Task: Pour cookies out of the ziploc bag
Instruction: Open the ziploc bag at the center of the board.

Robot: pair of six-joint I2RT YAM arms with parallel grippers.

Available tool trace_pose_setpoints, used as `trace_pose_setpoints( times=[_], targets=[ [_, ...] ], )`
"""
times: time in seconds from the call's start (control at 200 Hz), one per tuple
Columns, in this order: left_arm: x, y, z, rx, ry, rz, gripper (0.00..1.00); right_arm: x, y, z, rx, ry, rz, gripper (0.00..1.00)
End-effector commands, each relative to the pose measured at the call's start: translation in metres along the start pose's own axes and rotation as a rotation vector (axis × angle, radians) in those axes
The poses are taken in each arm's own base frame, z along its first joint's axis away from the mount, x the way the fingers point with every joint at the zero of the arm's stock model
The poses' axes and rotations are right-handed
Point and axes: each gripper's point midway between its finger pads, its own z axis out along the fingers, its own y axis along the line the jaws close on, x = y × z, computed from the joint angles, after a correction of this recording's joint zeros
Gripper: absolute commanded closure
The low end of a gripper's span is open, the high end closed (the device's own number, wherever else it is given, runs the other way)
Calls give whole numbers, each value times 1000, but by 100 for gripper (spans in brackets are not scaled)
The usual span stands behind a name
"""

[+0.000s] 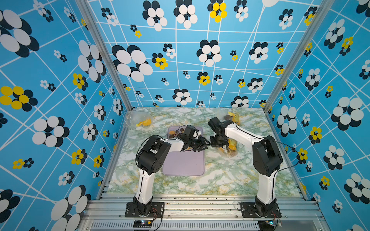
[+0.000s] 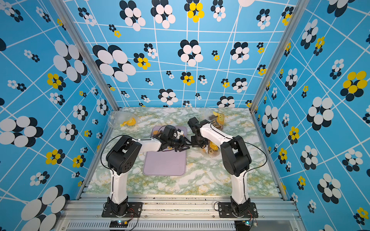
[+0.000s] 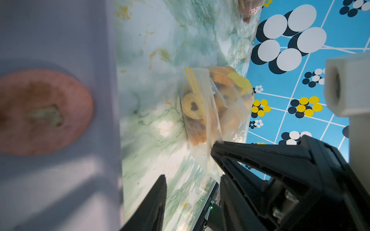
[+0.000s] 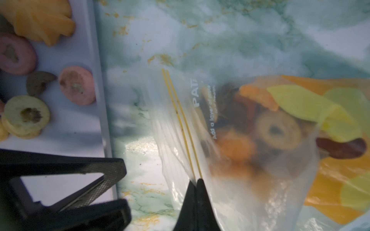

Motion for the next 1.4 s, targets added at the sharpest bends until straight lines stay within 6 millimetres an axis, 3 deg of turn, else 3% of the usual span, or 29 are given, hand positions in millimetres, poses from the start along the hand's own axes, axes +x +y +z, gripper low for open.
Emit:
trace_pose_setpoints(
  times=[0.0, 1.019, 1.049, 1.394],
  targets=[
    [0, -7, 10, 23, 21, 15, 54, 0, -1, -9, -24, -12, 22, 100],
    [5, -16, 27, 87, 39, 14, 56, 7, -4, -11, -45, -6, 33, 100],
    [5, -15, 28, 83, 41, 12, 60, 7, -4, -11, -45, -5, 35, 100],
    [8, -11, 33, 72, 49, 6, 66, 8, -5, -12, -49, -6, 39, 100]
  ],
)
